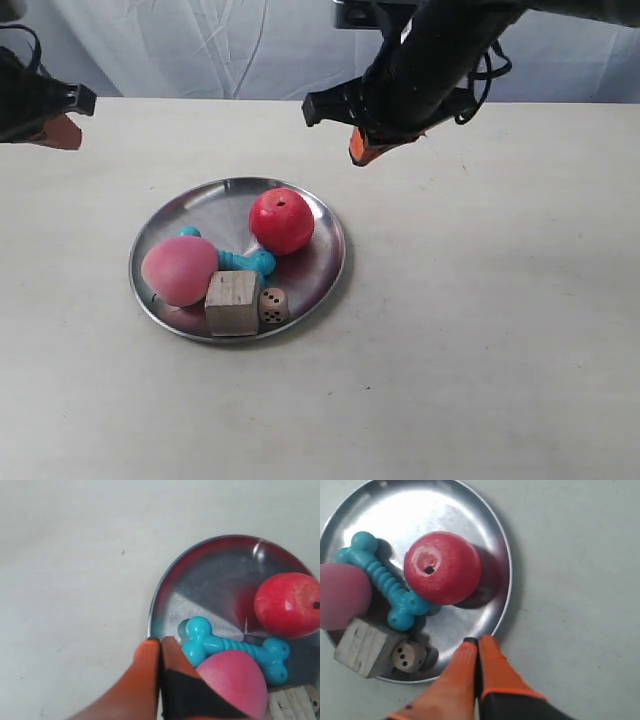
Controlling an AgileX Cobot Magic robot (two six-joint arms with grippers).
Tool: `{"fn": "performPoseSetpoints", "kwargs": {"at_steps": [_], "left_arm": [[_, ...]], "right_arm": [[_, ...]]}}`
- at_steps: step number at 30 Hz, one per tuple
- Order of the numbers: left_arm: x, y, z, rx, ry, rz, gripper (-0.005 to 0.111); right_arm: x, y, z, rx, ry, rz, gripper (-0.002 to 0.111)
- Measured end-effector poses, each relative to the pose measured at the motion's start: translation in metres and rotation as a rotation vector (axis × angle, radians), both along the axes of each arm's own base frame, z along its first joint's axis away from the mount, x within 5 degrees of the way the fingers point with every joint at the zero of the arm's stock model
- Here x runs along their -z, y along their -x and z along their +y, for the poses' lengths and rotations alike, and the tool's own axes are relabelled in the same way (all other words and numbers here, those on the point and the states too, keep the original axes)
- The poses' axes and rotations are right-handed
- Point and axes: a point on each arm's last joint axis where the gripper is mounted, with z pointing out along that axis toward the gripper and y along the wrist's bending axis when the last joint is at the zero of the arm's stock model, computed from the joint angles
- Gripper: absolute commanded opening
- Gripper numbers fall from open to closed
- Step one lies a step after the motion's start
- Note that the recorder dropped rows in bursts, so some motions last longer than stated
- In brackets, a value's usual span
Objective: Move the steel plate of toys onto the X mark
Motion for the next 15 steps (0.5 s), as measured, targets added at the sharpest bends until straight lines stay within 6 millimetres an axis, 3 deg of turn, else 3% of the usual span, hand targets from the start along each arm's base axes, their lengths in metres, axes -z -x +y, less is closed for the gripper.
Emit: {"fn": "performPoseSetpoints", "kwargs": {"at_steps": [8, 15], "left_arm": [[-0.033, 0.051, -0.004, 0.004, 0.072, -0.249, 0.0], [-0.034, 0.097, -0.004, -0.031, 0.128, -0.405, 0.0]], "right_arm": [[-0.011, 0.065, -0.027, 0.053, -0.054, -0.185, -0.001], [-0.013, 0.114, -0.049, 0.085, -0.09, -0.301, -0.001]]}}
